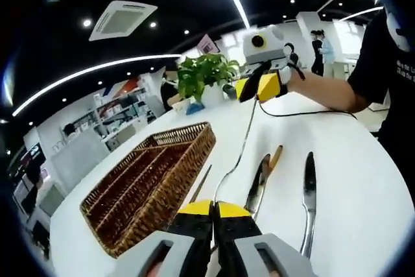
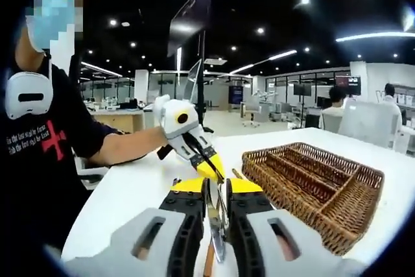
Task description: Arrange the knives, forks, and spoons in their matching storage slots by inserting each utensil handle-first until every utensil is classified and aligned in the correct compartment
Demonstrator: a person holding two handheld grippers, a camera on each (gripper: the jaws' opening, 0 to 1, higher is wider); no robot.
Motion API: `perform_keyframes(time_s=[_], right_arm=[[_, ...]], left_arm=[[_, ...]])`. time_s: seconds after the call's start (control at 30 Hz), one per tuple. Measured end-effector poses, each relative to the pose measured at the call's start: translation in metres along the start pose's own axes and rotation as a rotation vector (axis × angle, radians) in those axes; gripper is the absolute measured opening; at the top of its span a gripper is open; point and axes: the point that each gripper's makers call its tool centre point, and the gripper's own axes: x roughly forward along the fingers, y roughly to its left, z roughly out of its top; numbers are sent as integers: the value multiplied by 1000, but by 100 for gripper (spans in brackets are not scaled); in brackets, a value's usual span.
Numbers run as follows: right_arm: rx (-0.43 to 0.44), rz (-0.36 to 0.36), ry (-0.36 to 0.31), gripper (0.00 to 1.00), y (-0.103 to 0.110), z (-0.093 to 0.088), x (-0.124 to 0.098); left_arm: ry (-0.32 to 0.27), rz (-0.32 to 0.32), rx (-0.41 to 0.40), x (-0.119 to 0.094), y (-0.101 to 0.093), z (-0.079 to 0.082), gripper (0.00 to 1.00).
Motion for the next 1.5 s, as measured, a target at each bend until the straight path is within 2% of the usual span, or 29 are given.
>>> perform_keyframes(time_s=[0.13, 0.2, 0.27, 0.3, 0.37, 0.67, 0.7, 0.9, 1.03, 1.1, 1.17, 1.3, 1.47, 1.5], right_arm=[[-24, -14, 68, 7, -1, -12, 6], [6, 10, 103, 8, 3, -19, 11], [-2, 18, 136, 10, 5, -25, 15], [-8, 24, 178, 11, 7, -33, 18], [-17, 30, 225, 11, 8, -43, 23], [-55, 39, 346, 5, 12, -66, 36], [-80, 47, 347, 1, 13, -67, 37], [-106, 36, 339, 1, 11, -65, 37], [-112, 34, 358, 1, 11, -72, 39], [-109, 37, 358, 1, 10, -72, 38], [-174, 41, 347, 0, 10, -69, 37], [-174, 47, 337, 0, 12, -66, 39], [-158, 29, 310, 0, 7, -59, 36], [-154, 21, 302, 0, 5, -57, 35]], left_arm=[[31, 5, 44, 2, -3, -2, 0], [24, -7, 80, 5, -8, 2, 0], [30, -6, 99, 7, -11, 4, 0], [36, -14, 105, 9, -14, 5, 0], [27, -54, 102, 10, -23, 7, 0], [2, -89, 82, 13, -31, 15, 0], [3, -86, 81, 12, -30, 15, 0], [9, -78, 77, 11, -29, 13, 0], [40, -60, 126, 14, -30, 10, 0], [39, -62, 123, 14, -30, 10, 0], [18, -73, 98, 13, -30, 11, 0], [-17, -113, 30, 8, -29, 13, 1], [-70, -111, -17, 1, -22, 15, 4], [-78, -104, -20, 0, -19, 16, 8]])
